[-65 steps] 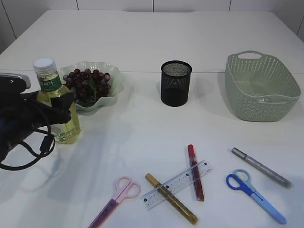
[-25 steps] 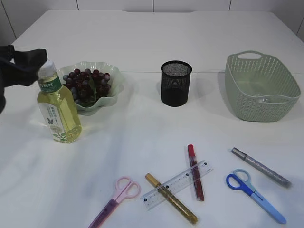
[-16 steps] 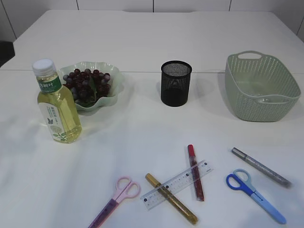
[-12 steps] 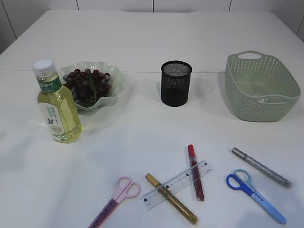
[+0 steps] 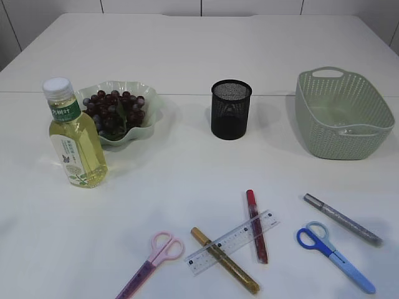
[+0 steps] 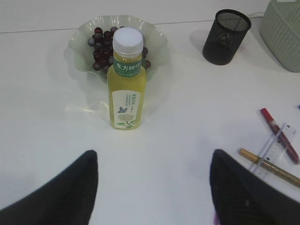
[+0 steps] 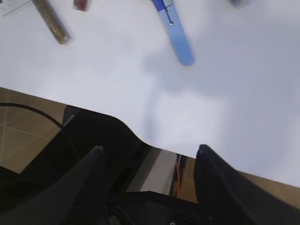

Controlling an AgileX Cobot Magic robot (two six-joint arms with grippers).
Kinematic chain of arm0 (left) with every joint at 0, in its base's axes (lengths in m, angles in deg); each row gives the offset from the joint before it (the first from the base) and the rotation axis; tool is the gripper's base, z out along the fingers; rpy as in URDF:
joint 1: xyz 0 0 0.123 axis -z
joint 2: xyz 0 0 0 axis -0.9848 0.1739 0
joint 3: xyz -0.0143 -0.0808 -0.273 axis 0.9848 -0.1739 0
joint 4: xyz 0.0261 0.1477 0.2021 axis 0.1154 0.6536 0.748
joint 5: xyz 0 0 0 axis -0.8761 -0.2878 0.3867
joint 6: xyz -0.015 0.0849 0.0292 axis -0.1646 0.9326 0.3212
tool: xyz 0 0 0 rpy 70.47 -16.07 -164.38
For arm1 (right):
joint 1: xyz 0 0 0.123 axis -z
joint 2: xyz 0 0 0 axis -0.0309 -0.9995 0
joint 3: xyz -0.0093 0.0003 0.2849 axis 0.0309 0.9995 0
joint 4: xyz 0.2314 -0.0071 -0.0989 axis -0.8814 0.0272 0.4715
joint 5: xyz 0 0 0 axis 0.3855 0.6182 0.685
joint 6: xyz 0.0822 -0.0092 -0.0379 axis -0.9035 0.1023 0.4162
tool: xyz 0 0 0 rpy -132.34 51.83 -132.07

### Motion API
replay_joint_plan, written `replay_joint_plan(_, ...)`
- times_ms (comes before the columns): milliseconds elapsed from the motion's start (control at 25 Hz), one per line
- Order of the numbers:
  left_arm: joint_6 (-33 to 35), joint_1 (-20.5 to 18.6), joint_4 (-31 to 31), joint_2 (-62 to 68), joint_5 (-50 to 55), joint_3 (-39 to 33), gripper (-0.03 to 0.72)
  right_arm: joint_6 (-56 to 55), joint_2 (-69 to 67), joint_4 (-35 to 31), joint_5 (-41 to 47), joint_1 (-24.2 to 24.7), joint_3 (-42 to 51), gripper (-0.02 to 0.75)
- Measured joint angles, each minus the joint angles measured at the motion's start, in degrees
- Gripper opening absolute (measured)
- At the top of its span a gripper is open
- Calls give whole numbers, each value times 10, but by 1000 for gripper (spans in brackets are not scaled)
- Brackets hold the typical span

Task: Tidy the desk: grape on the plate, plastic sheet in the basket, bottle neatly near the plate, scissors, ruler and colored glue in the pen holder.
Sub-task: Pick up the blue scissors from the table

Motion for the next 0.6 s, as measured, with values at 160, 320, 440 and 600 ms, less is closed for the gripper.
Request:
replay_joint_plan(160, 0, 0, -3, 0, 23, 23, 541, -18, -57, 46, 0, -29, -50, 471)
replay_joint_plan(320, 0, 0, -4, 0, 51, 24, 541, -43, -122, 81, -1, -67, -105, 471)
replay_joint_plan(440, 0, 0, -4, 0, 80, 24, 541, -50, -170, 99, -3, -105, -144, 471)
replay_joint_plan(600, 0, 0, -4, 0, 92, 24, 541, -55, -238, 118, -6, -155, -168, 471)
